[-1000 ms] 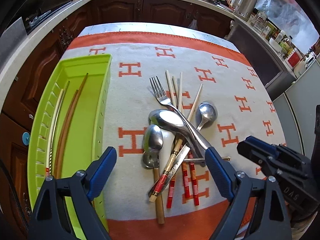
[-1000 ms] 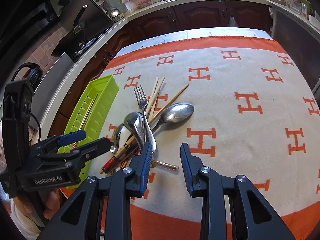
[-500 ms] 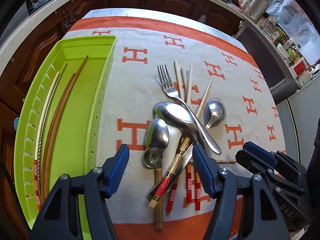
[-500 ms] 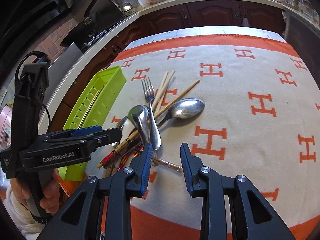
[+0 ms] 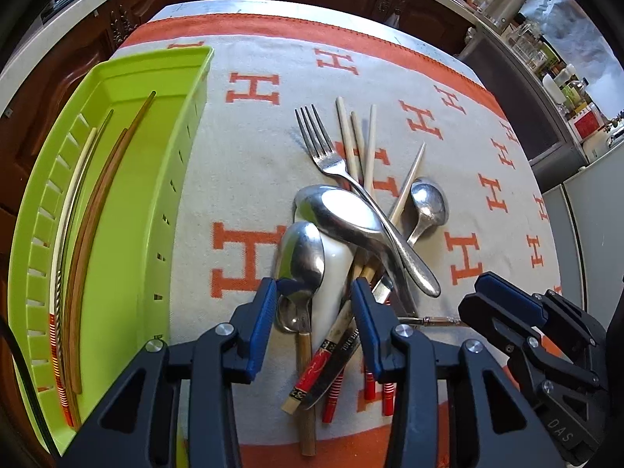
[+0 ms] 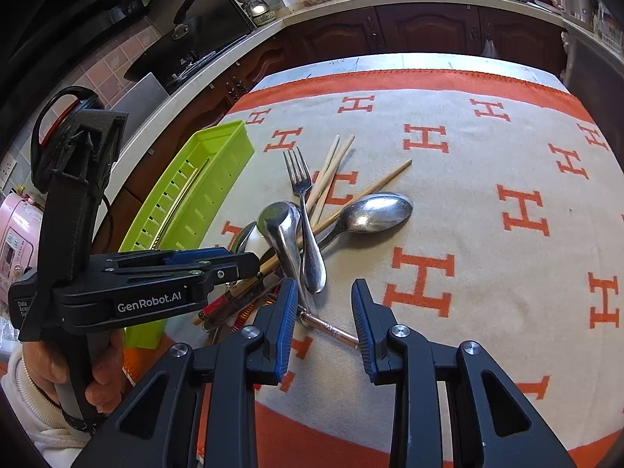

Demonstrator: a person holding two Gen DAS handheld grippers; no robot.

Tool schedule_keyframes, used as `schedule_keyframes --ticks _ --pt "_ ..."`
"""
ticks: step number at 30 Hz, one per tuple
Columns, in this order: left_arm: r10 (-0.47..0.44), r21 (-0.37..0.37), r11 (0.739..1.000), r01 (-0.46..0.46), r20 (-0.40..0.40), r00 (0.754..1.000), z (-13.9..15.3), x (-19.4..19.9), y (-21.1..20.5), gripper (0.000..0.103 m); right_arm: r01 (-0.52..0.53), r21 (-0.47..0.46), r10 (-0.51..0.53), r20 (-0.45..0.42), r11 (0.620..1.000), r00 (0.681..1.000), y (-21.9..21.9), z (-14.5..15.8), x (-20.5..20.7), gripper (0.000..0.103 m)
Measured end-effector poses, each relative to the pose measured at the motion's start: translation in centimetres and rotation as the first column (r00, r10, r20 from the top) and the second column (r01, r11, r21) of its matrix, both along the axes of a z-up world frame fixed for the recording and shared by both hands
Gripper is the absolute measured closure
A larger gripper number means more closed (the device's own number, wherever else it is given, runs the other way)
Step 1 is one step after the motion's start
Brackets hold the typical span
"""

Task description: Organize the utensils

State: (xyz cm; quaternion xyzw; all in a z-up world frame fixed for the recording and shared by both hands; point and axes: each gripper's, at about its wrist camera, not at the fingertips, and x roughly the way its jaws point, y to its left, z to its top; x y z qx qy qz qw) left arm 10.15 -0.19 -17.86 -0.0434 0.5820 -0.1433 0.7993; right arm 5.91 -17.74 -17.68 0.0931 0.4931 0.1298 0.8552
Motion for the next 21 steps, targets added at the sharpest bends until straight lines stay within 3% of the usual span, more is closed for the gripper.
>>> schedule_keyframes --ticks 7,8,14,21 --pt "0.017 -0.017 1.000 -0.017 -0.005 1.000 -0.2 -0.2 0.4 0.086 -0.017 -0.013 0.017 0.010 1.000 1.000 0.4 0.1 0.0 0.073" --pt "0.019 -0.006 1.000 -0.019 0.010 1.000 -0.1 -0.3 0.4 0.094 -0.023 -0.015 0.023 0.015 1.000 1.000 0.5 0.2 0.0 0.073" --pt "0.042 -0.022 0.999 -0.042 0.021 0.999 0.4 -0.4 1.2 0.103 -0.056 -0.043 0.058 0.039 0.998 0.998 1.5 0.6 0.2 0.073" --pt "0.054 -0.036 0.998 -0.052 0.043 0.998 1.4 -0.7 2.1 0.103 -0.092 -0.079 0.097 0.058 0.993 0.994 3.1 0.4 1.3 0.073"
